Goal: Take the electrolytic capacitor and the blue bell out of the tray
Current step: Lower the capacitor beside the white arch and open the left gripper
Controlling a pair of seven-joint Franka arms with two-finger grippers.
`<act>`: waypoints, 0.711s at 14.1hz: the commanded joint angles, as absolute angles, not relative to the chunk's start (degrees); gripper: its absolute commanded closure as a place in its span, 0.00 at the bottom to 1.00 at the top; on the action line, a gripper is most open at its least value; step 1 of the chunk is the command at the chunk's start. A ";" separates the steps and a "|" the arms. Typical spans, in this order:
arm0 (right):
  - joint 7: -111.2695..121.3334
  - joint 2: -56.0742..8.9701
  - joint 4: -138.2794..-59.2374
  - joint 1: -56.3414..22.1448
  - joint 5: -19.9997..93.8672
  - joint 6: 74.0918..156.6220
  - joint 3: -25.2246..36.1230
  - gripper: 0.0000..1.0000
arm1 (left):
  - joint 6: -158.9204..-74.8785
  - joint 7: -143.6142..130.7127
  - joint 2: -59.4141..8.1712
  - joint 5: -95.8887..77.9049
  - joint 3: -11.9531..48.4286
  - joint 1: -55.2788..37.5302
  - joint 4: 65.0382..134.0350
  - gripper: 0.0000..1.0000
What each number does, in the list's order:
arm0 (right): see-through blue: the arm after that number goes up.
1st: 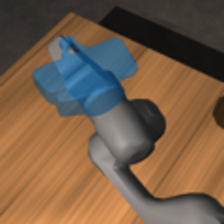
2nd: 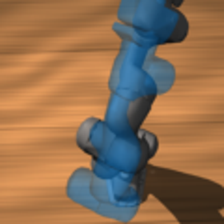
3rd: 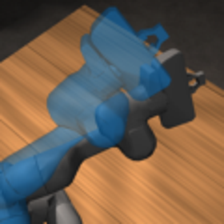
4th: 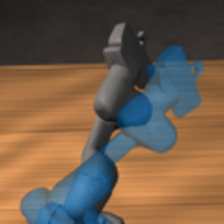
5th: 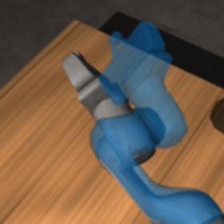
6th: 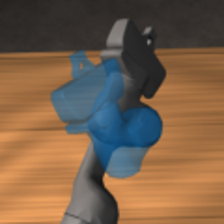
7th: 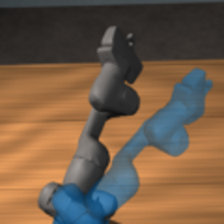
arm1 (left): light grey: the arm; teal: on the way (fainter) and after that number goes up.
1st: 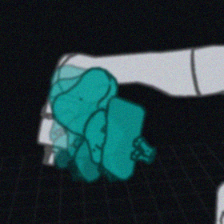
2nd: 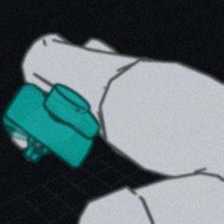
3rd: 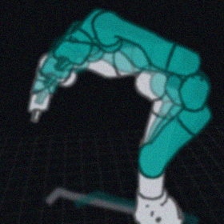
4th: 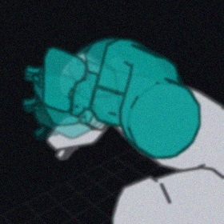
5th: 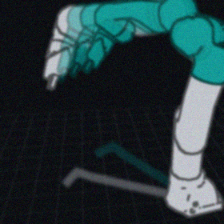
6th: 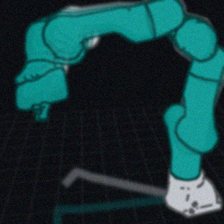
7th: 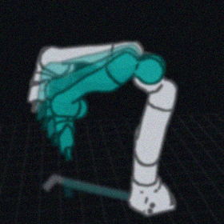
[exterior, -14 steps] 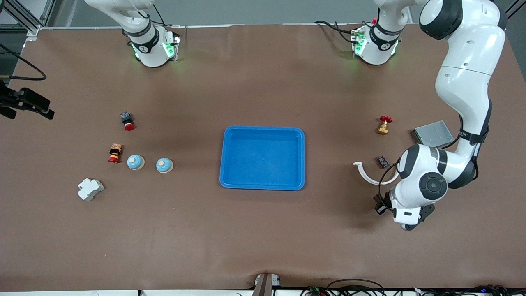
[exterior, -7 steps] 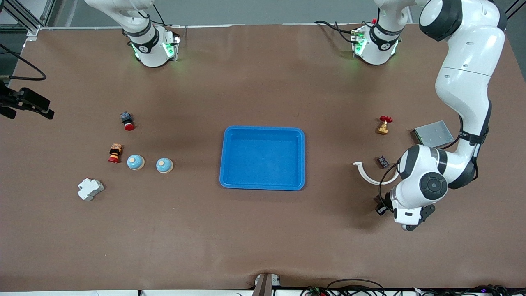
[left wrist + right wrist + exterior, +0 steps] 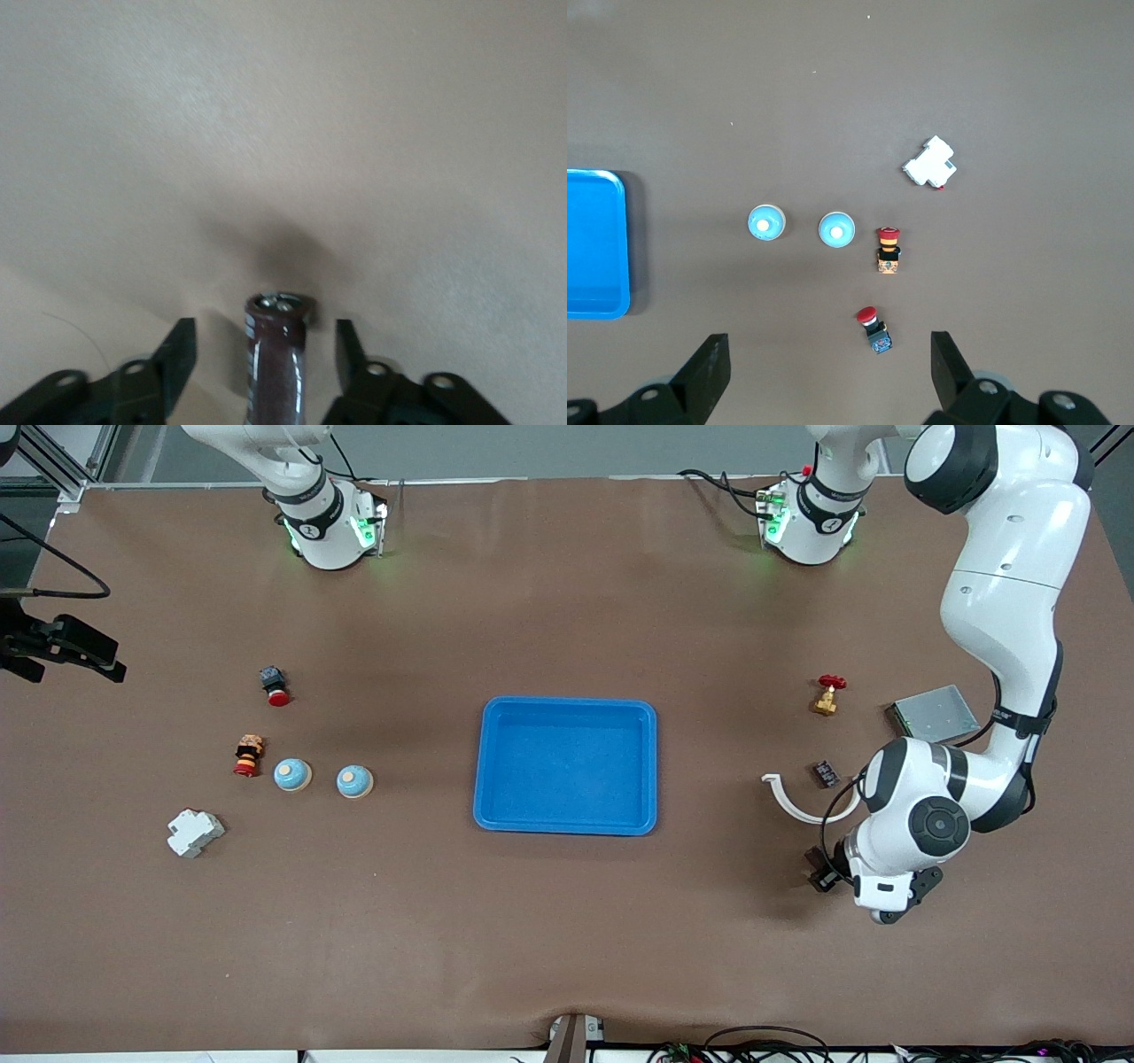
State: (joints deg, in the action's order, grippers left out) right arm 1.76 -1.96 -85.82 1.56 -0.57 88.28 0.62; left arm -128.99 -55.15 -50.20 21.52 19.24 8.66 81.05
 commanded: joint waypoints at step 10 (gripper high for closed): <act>0.97 -2.64 -84.73 1.05 -1.14 87.01 1.32 0.00 | -119.98 -40.53 -43.25 22.15 23.63 17.47 82.18 0.00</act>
